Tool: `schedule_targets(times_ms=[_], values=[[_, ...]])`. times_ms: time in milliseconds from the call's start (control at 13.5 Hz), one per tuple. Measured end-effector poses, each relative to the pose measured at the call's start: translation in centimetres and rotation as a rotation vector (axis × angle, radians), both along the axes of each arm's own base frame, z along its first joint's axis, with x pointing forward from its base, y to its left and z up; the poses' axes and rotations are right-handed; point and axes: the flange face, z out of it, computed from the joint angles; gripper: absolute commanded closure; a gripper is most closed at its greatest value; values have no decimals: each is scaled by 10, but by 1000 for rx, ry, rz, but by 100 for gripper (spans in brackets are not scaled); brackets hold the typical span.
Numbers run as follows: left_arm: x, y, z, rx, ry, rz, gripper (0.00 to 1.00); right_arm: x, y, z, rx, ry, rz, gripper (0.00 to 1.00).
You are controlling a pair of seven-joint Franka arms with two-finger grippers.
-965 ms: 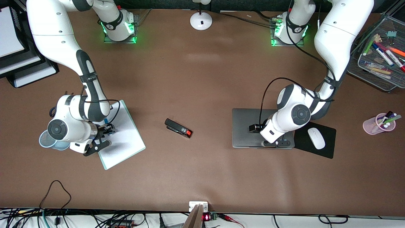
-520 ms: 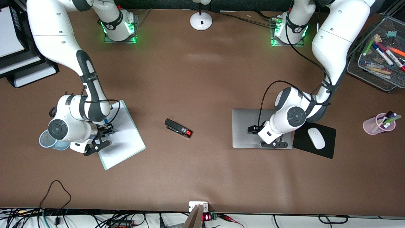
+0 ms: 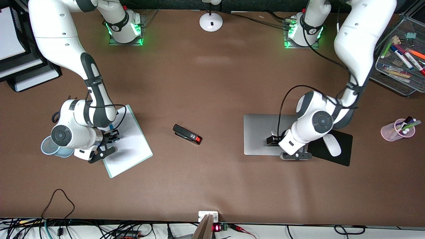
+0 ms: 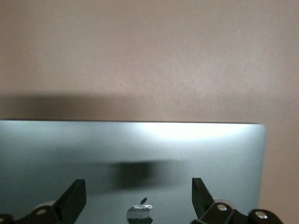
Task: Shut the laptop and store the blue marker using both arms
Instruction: 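Push the laptop lid shut with the left gripper while the right gripper grasps the marker, then lift the blue marker with the right gripper while the left gripper withdraws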
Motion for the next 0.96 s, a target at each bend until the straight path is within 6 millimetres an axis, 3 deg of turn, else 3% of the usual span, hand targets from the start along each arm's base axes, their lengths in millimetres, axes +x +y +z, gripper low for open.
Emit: schedule_targets(times_ms=[445,668,965], values=[[1,50,110,68,-36,56,0,0,-1,-1,-28,1,29,79],[-6,72,146,96,-28,84,0,0,-1,-1,-56,-3,58,86],[-14,81,182,130,28,91,0,1,-1,-1,-72,-7,71,98]])
